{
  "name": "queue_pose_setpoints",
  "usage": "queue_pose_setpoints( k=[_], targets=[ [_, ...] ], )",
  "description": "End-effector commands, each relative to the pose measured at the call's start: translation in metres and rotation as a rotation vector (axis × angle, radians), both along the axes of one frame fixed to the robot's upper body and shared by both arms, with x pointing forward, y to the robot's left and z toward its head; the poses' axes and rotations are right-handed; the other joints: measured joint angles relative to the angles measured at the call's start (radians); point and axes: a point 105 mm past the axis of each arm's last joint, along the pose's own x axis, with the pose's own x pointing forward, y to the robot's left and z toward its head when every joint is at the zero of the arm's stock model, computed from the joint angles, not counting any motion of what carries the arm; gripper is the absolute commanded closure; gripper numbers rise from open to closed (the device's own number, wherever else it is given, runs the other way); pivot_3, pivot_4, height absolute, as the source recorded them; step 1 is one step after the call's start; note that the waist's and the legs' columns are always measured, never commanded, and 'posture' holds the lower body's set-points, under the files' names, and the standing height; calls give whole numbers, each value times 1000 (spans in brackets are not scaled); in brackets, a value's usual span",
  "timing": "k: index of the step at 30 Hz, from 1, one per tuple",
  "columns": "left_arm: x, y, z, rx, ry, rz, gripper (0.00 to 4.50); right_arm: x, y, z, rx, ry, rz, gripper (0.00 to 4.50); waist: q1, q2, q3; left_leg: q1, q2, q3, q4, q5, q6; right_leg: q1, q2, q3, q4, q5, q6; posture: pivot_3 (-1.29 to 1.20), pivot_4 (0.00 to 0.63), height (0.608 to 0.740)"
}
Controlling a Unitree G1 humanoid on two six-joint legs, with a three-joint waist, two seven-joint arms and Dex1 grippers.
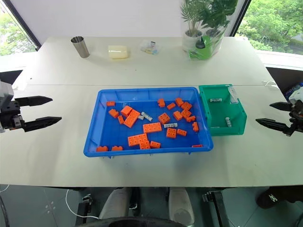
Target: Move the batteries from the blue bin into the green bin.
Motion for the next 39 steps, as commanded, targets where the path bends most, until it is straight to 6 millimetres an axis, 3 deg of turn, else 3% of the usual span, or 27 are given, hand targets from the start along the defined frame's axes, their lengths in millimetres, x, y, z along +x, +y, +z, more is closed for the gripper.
queue_pose_setpoints(
  k=[1,5,12,16,19,20,23,28,33,39],
  targets=[
    [2,-2,12,0,-47,1,0,5,-4,10,-37,-56,-17,31,0,0,0,0,0,0,0,0,0,0,0,0,0,0,0,0,150,736],
    [4,-9,14,1,-65,-26,0,4,-1,9,-18,-20,6,31,0,0,0,0,-1,0,0,0,0,0,0,0,0,0,0,0,150,736],
    [-4,-45,18,-13,-50,-184,0,23,29,54,-48,-113,146,31,-4,0,0,0,-1,1,1,0,0,0,0,1,2,0,0,0,150,736],
    [-15,-82,24,12,-35,-373,0,47,94,89,-65,-195,359,31,-8,1,1,1,-1,1,2,0,-1,-1,2,1,4,0,0,0,150,736],
    [-21,-107,27,21,-28,-496,0,56,164,94,-56,-206,542,31,-6,1,0,1,-1,0,2,1,-1,-1,3,1,5,0,1,0,150,736],
    [-22,-113,26,29,-23,-529,0,55,190,93,-49,-202,613,31,-4,1,0,1,-1,0,2,1,-1,-1,3,1,7,1,1,0,150,736],
    [-22,-121,24,43,-14,-578,0,46,240,83,-30,-174,750,31,4,1,1,0,-2,0,2,1,-1,-4,3,1,13,2,3,0,150,736],
    [-20,-122,17,63,11,-599,0,37,308,48,-14,-54,880,31,6,0,1,-2,-2,0,3,1,-1,-4,3,0,13,1,1,0,150,736],
    [-11,-114,12,68,4,-543,0,41,345,16,18,78,861,31,5,0,1,-2,-2,0,5,1,-2,-4,3,0,13,0,0,0,150,736],
    [-13,-115,14,58,-3,-537,0,51,358,-6,-19,123,806,31,5,-1,1,-2,-2,0,4,1,-2,-4,3,0,14,0,0,0,150,736]
  ],
)
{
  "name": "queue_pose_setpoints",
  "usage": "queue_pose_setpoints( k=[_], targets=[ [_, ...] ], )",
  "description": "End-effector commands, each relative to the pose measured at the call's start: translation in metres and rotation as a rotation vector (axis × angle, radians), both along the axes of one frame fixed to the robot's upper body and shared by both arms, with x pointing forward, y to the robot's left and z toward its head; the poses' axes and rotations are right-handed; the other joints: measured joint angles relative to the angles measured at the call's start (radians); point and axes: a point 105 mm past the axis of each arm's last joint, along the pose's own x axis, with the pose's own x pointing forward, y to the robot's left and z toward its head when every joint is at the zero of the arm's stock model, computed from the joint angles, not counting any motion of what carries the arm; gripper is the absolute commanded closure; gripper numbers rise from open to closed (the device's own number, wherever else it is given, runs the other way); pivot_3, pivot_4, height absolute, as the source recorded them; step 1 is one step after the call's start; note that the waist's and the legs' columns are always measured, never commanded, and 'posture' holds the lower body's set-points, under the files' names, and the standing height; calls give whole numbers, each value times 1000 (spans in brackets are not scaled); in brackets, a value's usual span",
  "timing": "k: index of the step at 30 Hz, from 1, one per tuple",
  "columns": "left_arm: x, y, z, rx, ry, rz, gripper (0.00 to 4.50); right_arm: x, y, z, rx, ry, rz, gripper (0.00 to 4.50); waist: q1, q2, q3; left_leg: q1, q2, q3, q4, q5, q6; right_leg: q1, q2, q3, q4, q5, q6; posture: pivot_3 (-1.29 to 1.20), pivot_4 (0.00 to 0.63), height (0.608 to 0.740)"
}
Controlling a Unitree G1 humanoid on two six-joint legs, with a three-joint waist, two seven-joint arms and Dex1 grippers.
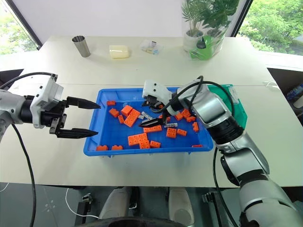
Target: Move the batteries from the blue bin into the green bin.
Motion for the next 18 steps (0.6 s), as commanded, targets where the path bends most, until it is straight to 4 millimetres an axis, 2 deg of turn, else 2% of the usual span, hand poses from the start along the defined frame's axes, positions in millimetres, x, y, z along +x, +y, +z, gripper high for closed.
queue_pose_setpoints(
  k=[1,2,3,5,18],
  targets=[
    [-4,-3,10,-14,-51,-10,0,8,4,2,-19,-44,-23,31,-1,0,0,0,0,0,0,0,0,0,0,0,0,0,0,0,150,736],
    [-4,-4,10,-18,-51,-10,0,10,5,-1,-26,-45,-28,572,-2,0,0,0,0,0,0,0,0,0,0,0,0,0,0,0,150,736],
    [-4,-5,11,-23,-51,-7,0,11,5,-4,-34,-44,-30,873,-2,0,0,0,0,0,0,0,0,0,0,0,0,0,0,0,150,736],
    [-3,-6,12,-31,-54,-1,0,10,6,-8,-46,-38,-27,1899,-2,0,0,0,0,0,0,0,0,0,0,0,0,0,1,0,150,736],
    [-2,-13,12,-42,-68,-9,0,20,20,-26,-55,-56,-56,1899,-5,0,0,0,0,0,0,0,0,0,1,0,0,1,2,0,150,736]
  ],
)
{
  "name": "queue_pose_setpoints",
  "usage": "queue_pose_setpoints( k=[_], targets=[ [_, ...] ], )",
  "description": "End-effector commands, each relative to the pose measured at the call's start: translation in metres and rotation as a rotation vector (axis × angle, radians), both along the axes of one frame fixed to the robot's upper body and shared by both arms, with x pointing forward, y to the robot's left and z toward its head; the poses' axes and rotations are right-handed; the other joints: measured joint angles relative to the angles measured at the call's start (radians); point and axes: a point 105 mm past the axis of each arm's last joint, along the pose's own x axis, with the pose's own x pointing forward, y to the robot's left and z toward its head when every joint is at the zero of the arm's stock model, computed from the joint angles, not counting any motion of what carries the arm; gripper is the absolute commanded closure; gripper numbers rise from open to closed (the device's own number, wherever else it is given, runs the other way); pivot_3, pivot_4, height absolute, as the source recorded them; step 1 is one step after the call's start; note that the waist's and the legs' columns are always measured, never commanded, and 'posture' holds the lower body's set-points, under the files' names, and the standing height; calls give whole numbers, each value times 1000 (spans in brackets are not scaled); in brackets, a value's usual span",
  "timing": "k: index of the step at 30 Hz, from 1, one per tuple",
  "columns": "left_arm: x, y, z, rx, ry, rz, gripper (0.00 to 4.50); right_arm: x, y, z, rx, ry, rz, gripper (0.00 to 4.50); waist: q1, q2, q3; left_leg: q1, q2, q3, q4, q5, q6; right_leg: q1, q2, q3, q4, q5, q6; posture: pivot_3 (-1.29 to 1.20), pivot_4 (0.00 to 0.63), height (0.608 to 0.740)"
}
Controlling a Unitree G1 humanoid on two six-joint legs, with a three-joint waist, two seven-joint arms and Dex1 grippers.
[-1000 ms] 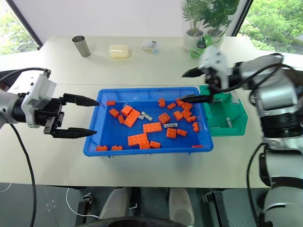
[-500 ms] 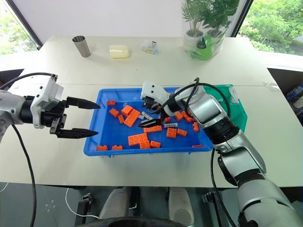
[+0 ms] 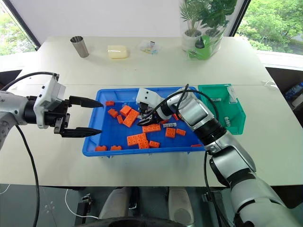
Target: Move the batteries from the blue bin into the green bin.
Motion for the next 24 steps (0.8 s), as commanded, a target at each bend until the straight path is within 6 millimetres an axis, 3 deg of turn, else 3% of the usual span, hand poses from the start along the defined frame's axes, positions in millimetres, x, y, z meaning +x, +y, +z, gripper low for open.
queue_pose_setpoints(
  k=[1,5,11,18,24],
  targets=[
    [-2,-4,10,-4,-42,-18,0,7,7,10,20,-65,-2,1899,0,0,0,0,0,0,0,0,0,0,0,0,0,0,0,0,150,736],
    [-3,-4,8,1,-41,-21,0,5,17,25,77,-50,4,1899,0,0,0,0,0,0,0,0,0,0,0,0,0,0,0,0,150,736],
    [-4,-4,8,4,-44,-22,0,9,14,25,49,-65,11,1899,1,0,0,0,0,0,0,0,0,0,0,0,0,0,0,0,150,736],
    [-6,-5,4,8,-45,-25,0,10,8,19,114,137,-63,1899,0,0,0,0,0,0,0,0,0,0,0,0,0,0,0,0,150,736],
    [-8,-7,2,7,-44,-28,0,14,17,19,204,287,-117,1899,-3,0,0,0,0,-1,-1,0,0,0,0,0,0,0,0,0,150,736]
  ],
)
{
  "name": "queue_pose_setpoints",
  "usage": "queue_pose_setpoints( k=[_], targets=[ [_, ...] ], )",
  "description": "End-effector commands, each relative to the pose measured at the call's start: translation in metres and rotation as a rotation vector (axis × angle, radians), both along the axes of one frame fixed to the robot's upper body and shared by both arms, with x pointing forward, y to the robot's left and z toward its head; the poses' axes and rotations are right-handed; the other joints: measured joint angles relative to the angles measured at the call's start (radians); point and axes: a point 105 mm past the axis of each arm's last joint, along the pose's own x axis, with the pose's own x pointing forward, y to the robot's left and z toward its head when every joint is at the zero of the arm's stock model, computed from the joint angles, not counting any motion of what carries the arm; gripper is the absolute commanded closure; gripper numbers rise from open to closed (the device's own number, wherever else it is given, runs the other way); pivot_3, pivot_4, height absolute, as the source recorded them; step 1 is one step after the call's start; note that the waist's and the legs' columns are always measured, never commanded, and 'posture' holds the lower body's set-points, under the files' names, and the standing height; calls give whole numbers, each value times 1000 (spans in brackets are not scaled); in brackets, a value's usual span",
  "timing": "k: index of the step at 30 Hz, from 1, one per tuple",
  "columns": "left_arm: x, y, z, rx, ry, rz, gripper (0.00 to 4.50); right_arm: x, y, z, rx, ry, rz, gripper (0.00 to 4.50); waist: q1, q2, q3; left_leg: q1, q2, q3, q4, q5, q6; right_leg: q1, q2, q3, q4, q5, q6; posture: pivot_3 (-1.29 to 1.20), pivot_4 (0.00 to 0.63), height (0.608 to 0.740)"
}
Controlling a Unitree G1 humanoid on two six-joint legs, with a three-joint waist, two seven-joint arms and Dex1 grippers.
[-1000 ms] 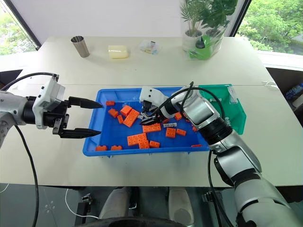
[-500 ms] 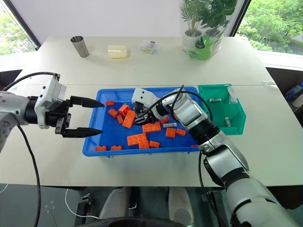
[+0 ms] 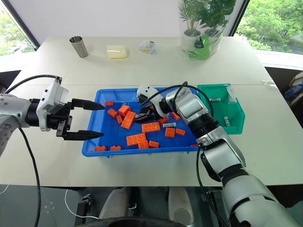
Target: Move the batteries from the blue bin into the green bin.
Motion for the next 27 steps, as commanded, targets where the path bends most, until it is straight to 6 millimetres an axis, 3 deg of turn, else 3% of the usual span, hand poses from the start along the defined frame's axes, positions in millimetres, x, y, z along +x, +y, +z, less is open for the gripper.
queue_pose_setpoints(
  k=[1,6,9,13,20,23,27],
  targets=[
    [-3,-2,8,-1,-47,-10,0,2,10,15,81,45,-9,1899,1,0,0,0,0,0,0,0,0,0,0,0,0,0,0,0,150,736],
    [-4,-1,8,2,-49,-6,0,2,15,8,110,136,-33,1899,3,0,0,0,0,0,0,0,0,0,0,0,0,0,0,0,150,736],
    [-5,0,8,3,-50,-2,0,1,19,2,103,150,-32,2728,1,0,0,0,0,0,0,0,0,0,0,0,0,0,0,0,150,736],
    [-3,0,9,3,-53,2,0,1,23,-2,100,142,-40,4473,1,0,0,0,0,-1,0,0,0,0,0,0,0,0,0,0,150,736],
    [-1,0,10,1,-60,4,0,-8,26,14,96,50,40,4473,2,0,0,0,0,-1,0,0,0,0,0,0,0,0,0,0,150,736],
    [-1,-1,9,-1,-60,2,0,-12,18,26,47,-102,96,4473,3,0,0,0,0,-2,0,0,0,0,0,0,0,0,0,0,150,736],
    [-1,-2,9,-3,-60,-1,0,-26,4,39,-4,-170,144,4473,4,0,0,0,0,-2,0,0,0,0,0,0,0,0,0,0,150,736]
  ],
)
